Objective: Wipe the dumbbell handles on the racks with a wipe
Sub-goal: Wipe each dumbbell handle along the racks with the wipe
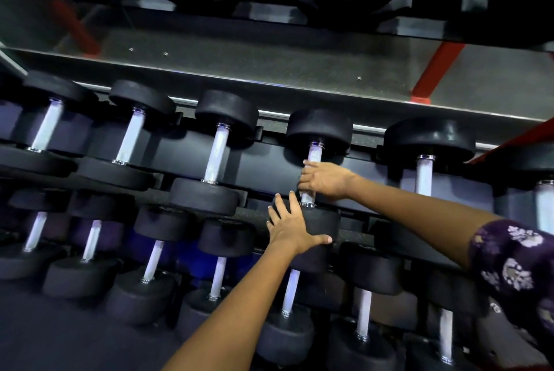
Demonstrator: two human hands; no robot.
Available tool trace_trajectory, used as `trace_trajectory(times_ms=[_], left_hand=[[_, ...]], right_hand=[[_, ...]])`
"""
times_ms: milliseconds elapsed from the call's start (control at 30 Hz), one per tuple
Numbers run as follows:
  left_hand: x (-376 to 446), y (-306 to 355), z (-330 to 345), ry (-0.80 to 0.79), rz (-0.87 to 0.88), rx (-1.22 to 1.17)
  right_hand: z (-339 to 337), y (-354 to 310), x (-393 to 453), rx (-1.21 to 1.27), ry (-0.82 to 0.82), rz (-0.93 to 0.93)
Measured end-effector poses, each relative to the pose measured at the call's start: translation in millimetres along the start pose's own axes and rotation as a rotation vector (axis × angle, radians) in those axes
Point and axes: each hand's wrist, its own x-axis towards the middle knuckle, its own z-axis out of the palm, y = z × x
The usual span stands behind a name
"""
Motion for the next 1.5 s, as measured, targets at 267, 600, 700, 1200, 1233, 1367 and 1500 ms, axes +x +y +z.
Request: trace_trajectory(times_ms=[267,600,700,1200,1233,1367,1500], left_hand=[[-0.8,0.0,0.0,-0.006,-0.003,0.005],[-0.6,0.3,0.3,0.008,-0.002,0.004],[-1.7,-0.8,0.3,0.016,-0.006,-0.005],[-1.4,0.2,-0.3,0.018,0.007,-0.015],[-1.4,-0.1,0.5,0.021,0.007,-0.021],[-1.3,1.5,1.4,0.004,0.005,-0.020],[-0.3,0.5,-0.5,0.009,0.005,-0.031]], right_hand=[[-11.4,-7.4,19.5,-0.178,-0.142,0.117],[0.6,-15.2,8.9,-0.111,-0.093,0.069],[11.6,-20.2,5.2,0.065,-0.032,-0.042],[11.0,25.2,-11.6,-0.273,0.119,0.114],[15.6,22.8,-10.1,-0.240,0.150,0.159],[29.9,-8.3,-16.1,-0.185,0.230,0.088],[12.6,14.5,-17.9,-0.014,0.349,0.206]])
